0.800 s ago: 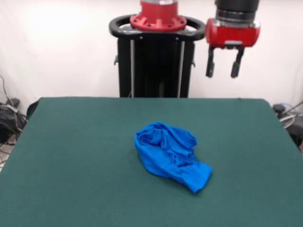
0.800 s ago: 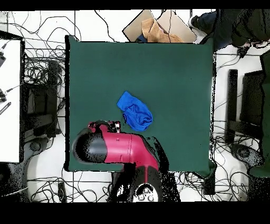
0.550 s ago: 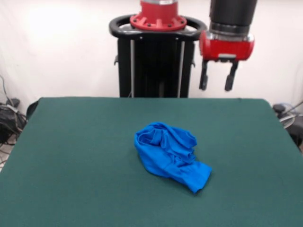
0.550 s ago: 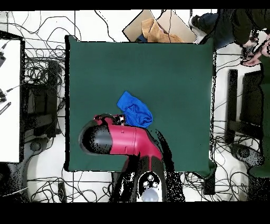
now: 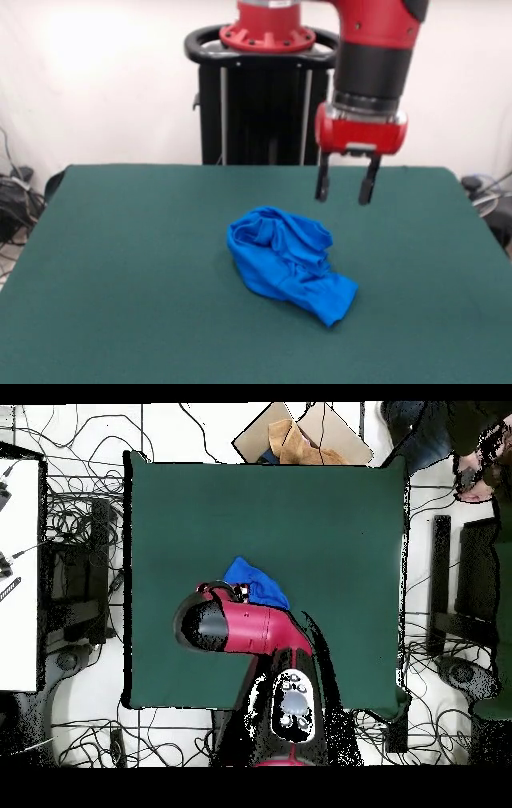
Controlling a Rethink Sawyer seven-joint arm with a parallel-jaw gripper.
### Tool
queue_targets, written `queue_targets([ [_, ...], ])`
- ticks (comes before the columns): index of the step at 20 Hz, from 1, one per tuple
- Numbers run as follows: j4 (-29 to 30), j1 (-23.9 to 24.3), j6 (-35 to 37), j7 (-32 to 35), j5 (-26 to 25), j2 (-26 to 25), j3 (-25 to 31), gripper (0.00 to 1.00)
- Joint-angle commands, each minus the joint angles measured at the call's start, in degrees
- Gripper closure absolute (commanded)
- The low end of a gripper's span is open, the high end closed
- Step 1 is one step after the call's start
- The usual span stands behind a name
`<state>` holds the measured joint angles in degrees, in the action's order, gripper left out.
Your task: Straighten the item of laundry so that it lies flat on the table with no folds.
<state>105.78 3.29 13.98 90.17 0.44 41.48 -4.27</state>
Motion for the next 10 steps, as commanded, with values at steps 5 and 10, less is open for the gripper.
queue_targets([
  [5, -2.8, -2.8, -5.6, 14.1, 2.7, -7.6, -2.6, 0.00],
  [10, -2.6, -0.6, -7.5, 12.7, 2.3, -8.8, -0.5, 0.00],
])
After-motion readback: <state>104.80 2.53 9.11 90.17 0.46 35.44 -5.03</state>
